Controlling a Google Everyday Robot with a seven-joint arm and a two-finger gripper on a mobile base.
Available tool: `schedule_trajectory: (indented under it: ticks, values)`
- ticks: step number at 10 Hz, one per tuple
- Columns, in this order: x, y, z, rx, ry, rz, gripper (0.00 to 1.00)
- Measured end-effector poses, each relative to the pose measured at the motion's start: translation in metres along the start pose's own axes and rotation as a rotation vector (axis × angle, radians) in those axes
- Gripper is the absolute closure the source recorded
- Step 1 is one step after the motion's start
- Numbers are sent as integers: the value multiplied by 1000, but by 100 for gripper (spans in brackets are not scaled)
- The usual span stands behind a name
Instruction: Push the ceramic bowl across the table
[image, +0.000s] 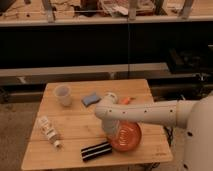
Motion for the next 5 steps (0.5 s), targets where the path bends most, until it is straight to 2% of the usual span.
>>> schedule_trajectory:
  ticks: [5]
  values:
    - [-1,-2,0,-2,-1,-11,81]
